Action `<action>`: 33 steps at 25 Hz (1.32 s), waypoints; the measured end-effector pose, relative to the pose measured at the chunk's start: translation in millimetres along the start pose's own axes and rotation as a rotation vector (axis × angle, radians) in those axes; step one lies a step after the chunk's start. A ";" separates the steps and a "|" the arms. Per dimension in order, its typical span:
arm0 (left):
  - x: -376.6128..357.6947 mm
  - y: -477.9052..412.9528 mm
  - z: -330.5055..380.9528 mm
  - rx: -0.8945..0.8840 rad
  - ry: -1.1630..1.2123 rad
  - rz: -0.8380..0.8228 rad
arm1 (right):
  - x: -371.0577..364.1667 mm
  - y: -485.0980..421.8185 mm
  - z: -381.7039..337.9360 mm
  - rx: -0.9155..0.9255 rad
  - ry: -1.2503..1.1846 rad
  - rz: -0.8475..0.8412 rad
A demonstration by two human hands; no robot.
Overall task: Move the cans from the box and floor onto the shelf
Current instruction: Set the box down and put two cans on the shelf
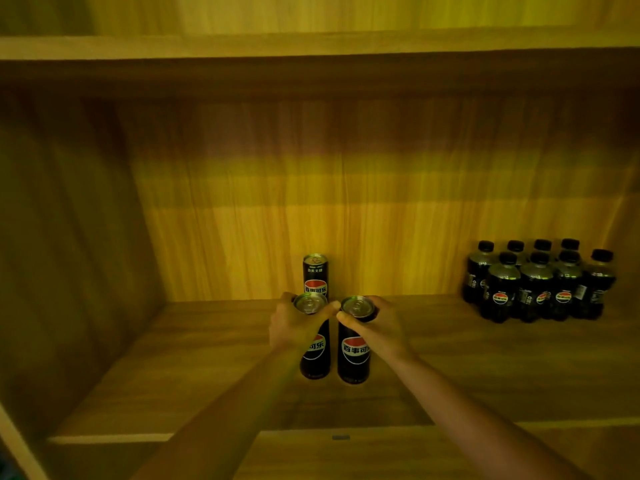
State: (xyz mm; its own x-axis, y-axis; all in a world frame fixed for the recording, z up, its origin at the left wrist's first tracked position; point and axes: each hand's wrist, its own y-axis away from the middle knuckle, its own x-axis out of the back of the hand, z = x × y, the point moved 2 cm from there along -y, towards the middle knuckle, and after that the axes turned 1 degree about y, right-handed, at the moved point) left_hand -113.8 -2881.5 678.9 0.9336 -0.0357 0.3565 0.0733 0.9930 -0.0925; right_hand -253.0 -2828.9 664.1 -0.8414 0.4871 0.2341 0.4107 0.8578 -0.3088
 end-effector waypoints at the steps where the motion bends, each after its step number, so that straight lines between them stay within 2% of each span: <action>1: -1.2 -1.9 -2.0 -0.004 -0.008 -0.004 | -0.3 -1.9 0.6 0.000 -0.001 0.003; 6: -6.8 -3.1 -13.2 -0.037 -0.098 0.019 | -4.6 -5.3 9.4 0.008 0.021 0.013; 8: -5.1 -2.0 -17.5 -0.050 -0.120 0.019 | -5.4 -2.2 15.2 -0.011 0.023 -0.060; 10: -3.6 -1.2 -30.1 -0.066 -0.061 -0.062 | -4.2 5.9 28.8 -0.057 0.005 -0.156; 12: -2.6 5.3 -53.2 -0.050 -0.027 -0.181 | -3.7 18.6 50.4 -0.156 0.034 -0.180; 14: -4.7 14.1 -81.5 -0.020 -0.200 -0.254 | -8.0 33.5 70.0 -0.213 0.224 -0.163; 17: -11.1 16.3 -101.5 -0.125 -0.497 -0.127 | -17.0 42.4 79.3 -0.139 0.478 -0.107; 20: -17.5 5.9 -98.5 -0.166 -0.501 -0.049 | -25.7 30.2 88.9 -0.111 0.484 -0.053; 25: -34.7 -32.0 -95.6 -0.113 -0.533 -0.065 | -38.0 -13.4 108.2 -0.126 0.475 -0.014; 28: -46.4 -54.1 -91.6 -0.104 -0.532 -0.045 | -44.1 -38.4 115.9 -0.197 0.544 -0.017; 33: -57.5 -72.1 -91.5 -0.109 -0.546 -0.032 | -43.5 -60.8 118.5 -0.189 0.650 0.012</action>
State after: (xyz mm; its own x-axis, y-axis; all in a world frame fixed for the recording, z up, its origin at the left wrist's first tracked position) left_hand -140.7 -2961.4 580.0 0.6154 0.0269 0.7878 0.1610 0.9741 -0.1590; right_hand -283.0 -2921.7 563.5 -0.4779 0.4456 0.7569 0.5229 0.8368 -0.1625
